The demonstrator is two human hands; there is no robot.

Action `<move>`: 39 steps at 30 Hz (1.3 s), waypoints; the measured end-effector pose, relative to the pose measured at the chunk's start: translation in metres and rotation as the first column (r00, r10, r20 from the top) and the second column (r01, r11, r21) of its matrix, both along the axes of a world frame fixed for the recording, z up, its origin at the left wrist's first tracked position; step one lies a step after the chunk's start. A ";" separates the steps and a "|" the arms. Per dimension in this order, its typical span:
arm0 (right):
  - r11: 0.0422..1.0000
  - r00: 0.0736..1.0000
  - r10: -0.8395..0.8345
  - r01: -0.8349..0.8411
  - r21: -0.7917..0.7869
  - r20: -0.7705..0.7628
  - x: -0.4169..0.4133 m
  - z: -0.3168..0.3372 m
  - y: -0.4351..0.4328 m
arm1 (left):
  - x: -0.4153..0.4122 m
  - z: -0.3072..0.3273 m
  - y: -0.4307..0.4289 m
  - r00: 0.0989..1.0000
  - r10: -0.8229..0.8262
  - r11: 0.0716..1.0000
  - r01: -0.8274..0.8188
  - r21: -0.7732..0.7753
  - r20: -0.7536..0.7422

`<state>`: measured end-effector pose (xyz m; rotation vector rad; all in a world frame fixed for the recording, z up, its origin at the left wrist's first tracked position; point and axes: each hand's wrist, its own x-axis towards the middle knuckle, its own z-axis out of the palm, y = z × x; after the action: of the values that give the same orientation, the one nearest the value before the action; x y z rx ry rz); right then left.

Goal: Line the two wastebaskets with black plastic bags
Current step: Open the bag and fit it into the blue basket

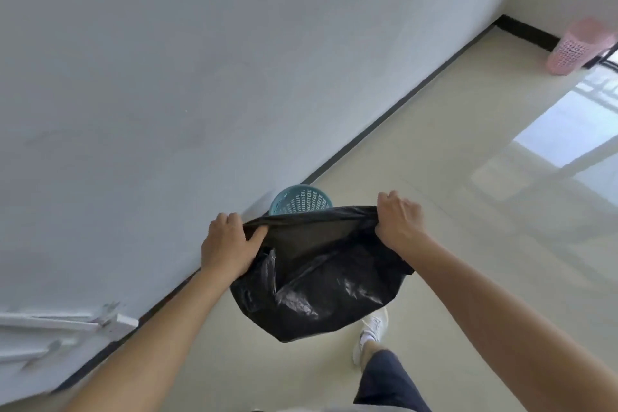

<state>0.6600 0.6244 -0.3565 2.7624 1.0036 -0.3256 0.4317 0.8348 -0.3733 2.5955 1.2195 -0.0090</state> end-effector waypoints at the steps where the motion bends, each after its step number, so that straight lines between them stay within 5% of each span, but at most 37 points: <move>1: 0.999 0.999 0.036 -0.036 -0.018 0.000 0.023 -0.008 0.010 | 0.013 -0.005 0.001 0.998 0.035 0.999 -0.037 -0.023 -0.061; 6: 0.998 0.996 0.060 -0.061 -0.010 -0.071 0.112 -0.029 0.051 | 0.065 -0.024 0.001 0.960 0.080 0.983 -0.120 -0.137 -0.267; 10: 0.990 0.990 -0.011 0.030 0.135 -0.137 0.141 -0.038 0.080 | 0.087 -0.036 0.013 0.958 0.285 0.944 -0.288 -0.158 -0.042; 14: 0.957 0.963 -0.048 0.120 0.265 -0.265 0.135 -0.037 0.094 | 0.093 -0.042 0.033 0.832 0.548 0.754 -0.446 -0.483 0.087; 21: 0.895 0.900 0.138 0.067 0.442 -0.414 0.094 -0.109 0.116 | 0.098 -0.124 0.043 0.895 0.410 0.709 -0.192 -0.679 0.175; 27: 0.878 0.835 0.084 0.196 0.437 -0.543 0.082 -0.256 0.136 | 0.114 -0.266 0.047 0.682 0.713 0.471 -0.291 -0.833 0.165; 31: 0.822 0.752 -0.022 0.389 0.417 -0.658 0.084 -0.343 0.136 | 0.131 -0.356 0.045 0.400 0.916 0.112 -0.234 -0.966 0.009; 33: 0.764 0.655 -0.093 0.530 0.369 -0.750 0.091 -0.382 0.136 | 0.143 -0.398 0.043 0.332 0.942 -0.003 -0.156 -0.988 -0.055; 36: 0.734 0.523 -0.082 0.608 0.304 -0.849 0.102 -0.438 0.143 | 0.159 -0.452 0.041 0.390 0.920 0.016 -0.108 -0.994 -0.027; 39: 0.798 0.557 0.023 0.490 0.350 -0.830 0.110 -0.498 0.161 | 0.173 -0.502 0.050 0.561 0.818 0.235 -0.130 -0.963 0.123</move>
<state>0.7700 0.7854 -0.8541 3.3149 0.9303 -1.7638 0.6048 0.8853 -0.8748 0.9541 1.2274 0.2649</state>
